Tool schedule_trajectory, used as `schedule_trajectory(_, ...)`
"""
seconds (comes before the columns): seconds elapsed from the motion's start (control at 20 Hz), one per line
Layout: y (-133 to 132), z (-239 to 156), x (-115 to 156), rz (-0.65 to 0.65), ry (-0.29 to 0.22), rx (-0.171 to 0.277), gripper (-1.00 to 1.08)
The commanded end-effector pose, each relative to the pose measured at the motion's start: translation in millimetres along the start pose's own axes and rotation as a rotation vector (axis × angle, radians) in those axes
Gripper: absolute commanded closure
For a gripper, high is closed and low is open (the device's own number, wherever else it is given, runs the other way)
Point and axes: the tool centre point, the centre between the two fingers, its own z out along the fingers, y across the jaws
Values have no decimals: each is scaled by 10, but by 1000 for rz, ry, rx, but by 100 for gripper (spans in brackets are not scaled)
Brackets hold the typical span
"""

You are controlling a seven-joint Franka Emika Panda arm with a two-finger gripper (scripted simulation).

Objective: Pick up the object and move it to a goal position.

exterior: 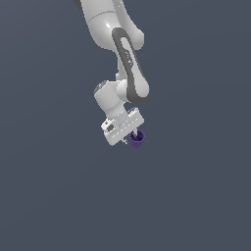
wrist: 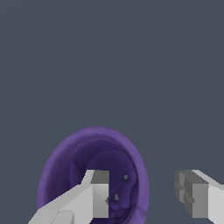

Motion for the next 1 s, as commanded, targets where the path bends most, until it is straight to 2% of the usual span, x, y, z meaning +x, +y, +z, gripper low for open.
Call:
schedule_trajectory(0.0, -4, 73, 0, -1, 0, 0, -20)
schedule_trajectory(0.2, 0, 115, 8, -1, 2, 0, -20)
schedule_trajectory(0.25, 0, 115, 8, -1, 2, 0, 108)
schedule_trajectory(0.95, -9, 124, 43, -2, 2, 0, 108)
